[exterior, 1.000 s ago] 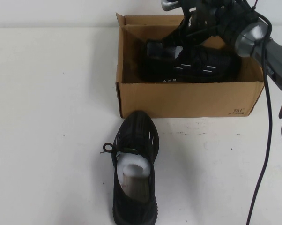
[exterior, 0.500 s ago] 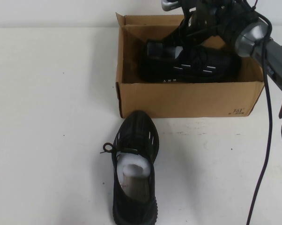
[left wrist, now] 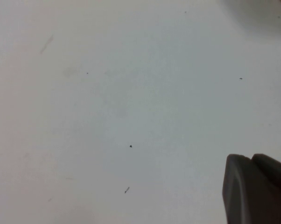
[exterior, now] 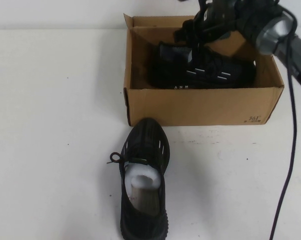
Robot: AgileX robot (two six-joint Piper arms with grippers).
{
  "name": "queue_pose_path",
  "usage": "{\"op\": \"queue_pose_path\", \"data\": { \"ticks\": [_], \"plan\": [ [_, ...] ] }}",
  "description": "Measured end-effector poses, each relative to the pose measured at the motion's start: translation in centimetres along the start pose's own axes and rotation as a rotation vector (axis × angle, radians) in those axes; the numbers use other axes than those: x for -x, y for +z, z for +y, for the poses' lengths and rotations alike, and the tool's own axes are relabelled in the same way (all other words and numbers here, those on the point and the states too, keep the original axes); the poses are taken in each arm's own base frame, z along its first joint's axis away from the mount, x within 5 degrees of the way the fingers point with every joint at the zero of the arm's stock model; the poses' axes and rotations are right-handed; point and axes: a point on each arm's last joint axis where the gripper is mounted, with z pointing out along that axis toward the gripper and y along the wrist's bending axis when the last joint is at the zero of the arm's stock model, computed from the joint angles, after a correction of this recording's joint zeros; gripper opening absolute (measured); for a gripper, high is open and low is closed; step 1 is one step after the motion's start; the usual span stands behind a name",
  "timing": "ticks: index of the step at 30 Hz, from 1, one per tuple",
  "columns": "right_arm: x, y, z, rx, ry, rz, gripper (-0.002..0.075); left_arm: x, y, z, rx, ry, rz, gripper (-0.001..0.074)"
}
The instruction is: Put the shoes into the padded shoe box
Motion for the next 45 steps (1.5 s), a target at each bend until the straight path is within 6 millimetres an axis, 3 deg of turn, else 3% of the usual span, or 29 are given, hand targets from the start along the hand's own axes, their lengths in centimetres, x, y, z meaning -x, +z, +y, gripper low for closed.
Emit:
{"op": "queue_pose_path", "data": {
  "ticks": [5,8,12,20,29,36,41,45],
  "plan": [
    [0.8,-4.5,0.5,0.026,0.028,0.075,0.0325,0.0,0.0,0.0,0.000,0.000,0.000,-0.0004],
    [1.1,-7.5,0.5,0.015,0.024,0.131,0.0209,0.0,0.0,0.0,0.000,0.000,0.000,-0.0004],
    [1.3,-11.3,-0.1,0.001,0.025,0.199,-0.0001,0.0,0.0,0.0,0.000,0.000,0.000,-0.0004],
    [2.9,-18.2,1.1,0.119,-0.014,0.083,-0.0007,0.0,0.0,0.0,0.000,0.000,0.000,-0.0004],
    [3.6,-29.1,2.7,0.196,-0.093,-0.112,-0.0007,0.0,0.0,0.0,0.000,0.000,0.000,-0.0004],
    [0.3,-33.4,0.5,0.098,-0.052,-0.089,-0.0007,0.0,0.0,0.0,0.000,0.000,0.000,-0.0004],
    [-3.7,-36.1,-2.0,0.062,-0.050,-0.046,-0.0007,0.0,0.0,0.0,0.000,0.000,0.000,-0.0004],
    [-7.0,-36.8,-3.7,0.002,-0.108,-0.010,-0.0007,0.0,0.0,0.0,0.000,0.000,0.000,-0.0004]
  ]
}}
